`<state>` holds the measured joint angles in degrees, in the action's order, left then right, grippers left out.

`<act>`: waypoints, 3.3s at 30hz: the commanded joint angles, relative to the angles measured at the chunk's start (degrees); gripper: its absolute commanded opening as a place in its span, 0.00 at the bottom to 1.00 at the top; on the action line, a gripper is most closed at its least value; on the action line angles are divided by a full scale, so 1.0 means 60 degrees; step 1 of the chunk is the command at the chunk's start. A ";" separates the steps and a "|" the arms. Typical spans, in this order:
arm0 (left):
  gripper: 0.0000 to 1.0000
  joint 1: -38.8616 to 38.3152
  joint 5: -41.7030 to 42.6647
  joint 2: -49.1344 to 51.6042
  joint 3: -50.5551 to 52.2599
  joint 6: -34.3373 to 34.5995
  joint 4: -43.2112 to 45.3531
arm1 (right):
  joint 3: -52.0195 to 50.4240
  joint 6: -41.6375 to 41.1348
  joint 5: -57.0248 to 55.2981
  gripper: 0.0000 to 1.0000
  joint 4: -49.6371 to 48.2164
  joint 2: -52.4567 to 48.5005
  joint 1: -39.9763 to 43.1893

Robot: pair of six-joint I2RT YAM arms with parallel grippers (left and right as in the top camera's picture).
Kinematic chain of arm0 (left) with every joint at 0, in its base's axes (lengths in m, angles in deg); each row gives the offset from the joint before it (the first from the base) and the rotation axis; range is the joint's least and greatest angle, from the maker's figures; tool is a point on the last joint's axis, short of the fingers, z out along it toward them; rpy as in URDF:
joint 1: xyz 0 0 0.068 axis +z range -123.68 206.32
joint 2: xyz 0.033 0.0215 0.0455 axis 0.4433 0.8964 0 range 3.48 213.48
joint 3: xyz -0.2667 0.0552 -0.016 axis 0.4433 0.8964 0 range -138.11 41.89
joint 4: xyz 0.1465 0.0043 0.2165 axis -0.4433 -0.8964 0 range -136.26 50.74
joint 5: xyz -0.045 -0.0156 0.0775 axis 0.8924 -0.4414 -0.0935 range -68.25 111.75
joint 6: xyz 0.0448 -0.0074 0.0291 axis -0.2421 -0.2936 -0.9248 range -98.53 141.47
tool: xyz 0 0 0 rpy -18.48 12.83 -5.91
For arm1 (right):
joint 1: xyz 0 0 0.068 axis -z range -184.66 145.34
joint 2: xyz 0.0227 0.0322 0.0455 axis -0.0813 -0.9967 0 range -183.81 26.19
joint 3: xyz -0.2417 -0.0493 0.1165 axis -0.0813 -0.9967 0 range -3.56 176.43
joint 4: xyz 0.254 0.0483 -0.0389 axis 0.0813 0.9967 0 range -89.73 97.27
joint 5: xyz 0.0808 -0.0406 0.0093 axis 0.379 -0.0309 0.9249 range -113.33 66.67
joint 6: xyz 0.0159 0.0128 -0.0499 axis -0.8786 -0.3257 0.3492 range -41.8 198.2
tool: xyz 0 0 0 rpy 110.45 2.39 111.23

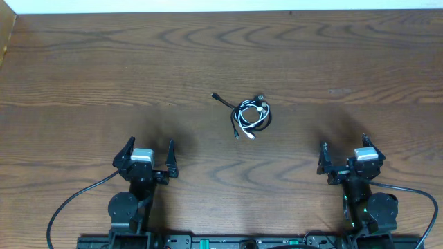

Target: Untangle cables

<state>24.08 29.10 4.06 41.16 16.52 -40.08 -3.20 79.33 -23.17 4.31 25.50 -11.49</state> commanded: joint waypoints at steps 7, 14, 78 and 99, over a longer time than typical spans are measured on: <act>0.97 0.0058 0.0171 -0.0047 0.0084 -0.0135 -0.0426 | -0.0007 0.0113 -0.0076 0.99 0.0047 0.0025 -0.0073; 0.97 0.0058 0.0171 -0.0047 0.0084 -0.0135 -0.0426 | -0.0007 0.0113 -0.0076 0.99 0.0047 0.0025 -0.0073; 0.97 0.0058 -0.0076 0.4226 -0.4262 0.1508 -0.4182 | -0.0007 0.0113 -0.0076 0.99 0.0047 0.0025 -0.0073; 0.97 0.0047 0.1716 0.8200 -0.7970 0.2743 -0.8196 | -0.0007 0.0113 -0.0084 0.99 0.0047 0.0025 -0.0073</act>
<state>24.08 37.14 52.65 -5.85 31.80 -88.82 -3.20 79.33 -23.17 4.33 25.46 -11.49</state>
